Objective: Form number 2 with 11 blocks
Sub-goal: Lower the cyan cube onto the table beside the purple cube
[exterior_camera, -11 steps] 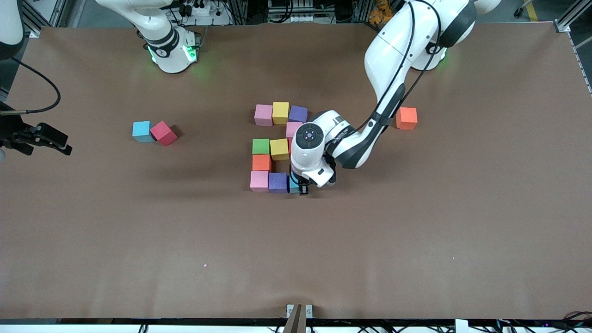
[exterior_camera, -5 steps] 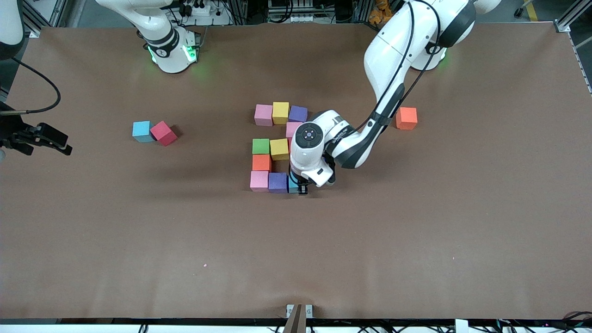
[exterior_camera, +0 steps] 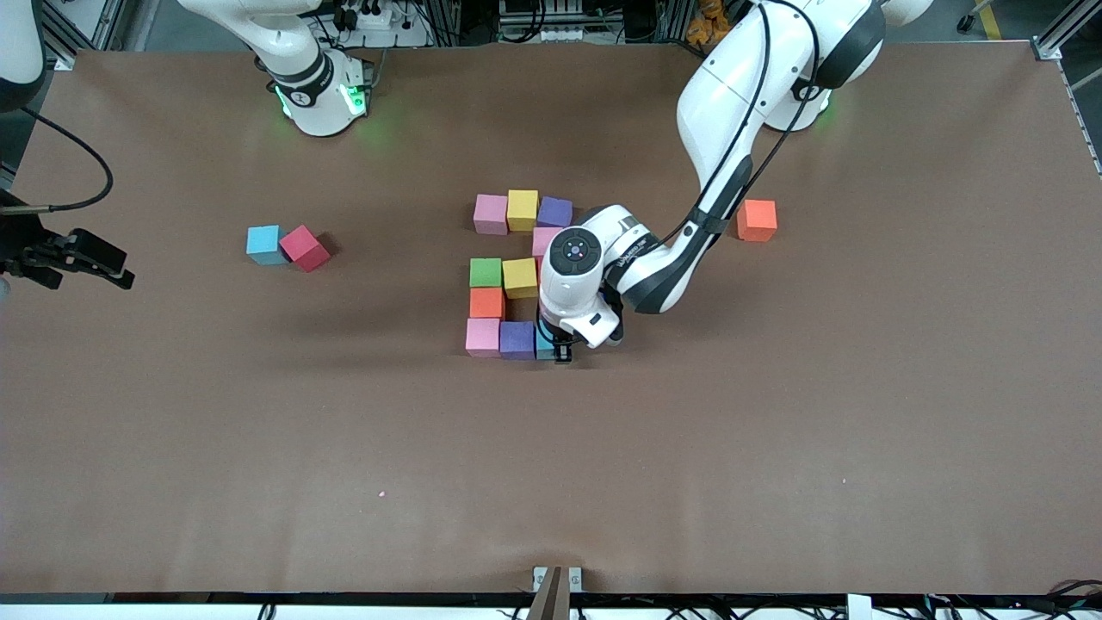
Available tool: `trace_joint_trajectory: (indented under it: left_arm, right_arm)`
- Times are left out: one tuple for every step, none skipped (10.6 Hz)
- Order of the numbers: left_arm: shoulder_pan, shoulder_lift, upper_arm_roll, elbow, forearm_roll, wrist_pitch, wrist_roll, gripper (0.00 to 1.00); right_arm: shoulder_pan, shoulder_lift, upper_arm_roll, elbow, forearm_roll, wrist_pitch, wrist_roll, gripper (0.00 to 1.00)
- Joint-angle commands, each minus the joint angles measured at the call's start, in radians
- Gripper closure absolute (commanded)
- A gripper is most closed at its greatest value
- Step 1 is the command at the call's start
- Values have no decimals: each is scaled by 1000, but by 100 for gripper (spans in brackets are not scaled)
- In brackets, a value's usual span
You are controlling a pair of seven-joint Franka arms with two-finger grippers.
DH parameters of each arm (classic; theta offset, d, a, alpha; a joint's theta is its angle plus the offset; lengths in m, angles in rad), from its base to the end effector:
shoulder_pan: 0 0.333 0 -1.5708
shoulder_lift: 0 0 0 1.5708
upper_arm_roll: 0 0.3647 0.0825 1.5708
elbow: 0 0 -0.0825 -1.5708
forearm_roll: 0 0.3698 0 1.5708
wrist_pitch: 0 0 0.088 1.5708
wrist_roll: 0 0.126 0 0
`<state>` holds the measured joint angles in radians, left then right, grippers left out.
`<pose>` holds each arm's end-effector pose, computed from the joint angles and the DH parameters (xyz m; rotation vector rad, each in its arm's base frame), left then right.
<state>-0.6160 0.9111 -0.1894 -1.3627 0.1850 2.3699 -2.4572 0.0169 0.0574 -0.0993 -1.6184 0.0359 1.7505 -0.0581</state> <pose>0.5665 -0.5295 0.2061 2.1026 2.1794 -0.0241 0.5753 -0.0419 0.6168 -3.1144 0.0452 -0.1198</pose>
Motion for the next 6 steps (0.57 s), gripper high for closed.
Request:
trace_joint_trajectory:
  left_arm:
    - [-18,25,16,22,-10,29,20,28]
    - [-18,28,16,22,-10,29,29,1]
    - [-18,26,16,20,-9,29,40,0]
    - [-18,22,16,20,-7,29,50,0]
    - [-16,12,16,19,-7,28,53,0]
    - [-16,-4,16,17,-6,20,54,0]
  right_arm:
    - [-15,2,9,6,12,-2,-16,0]
    - [-15,2,9,8,12,0,-16,0]
    - [-15,2,9,8,10,-2,-16,0]
    - [-15,2,9,6,10,-2,-16,0]
    - [-15,2,9,6,10,-2,-16,0]
    - [-15,2,9,6,10,-2,-16,0]
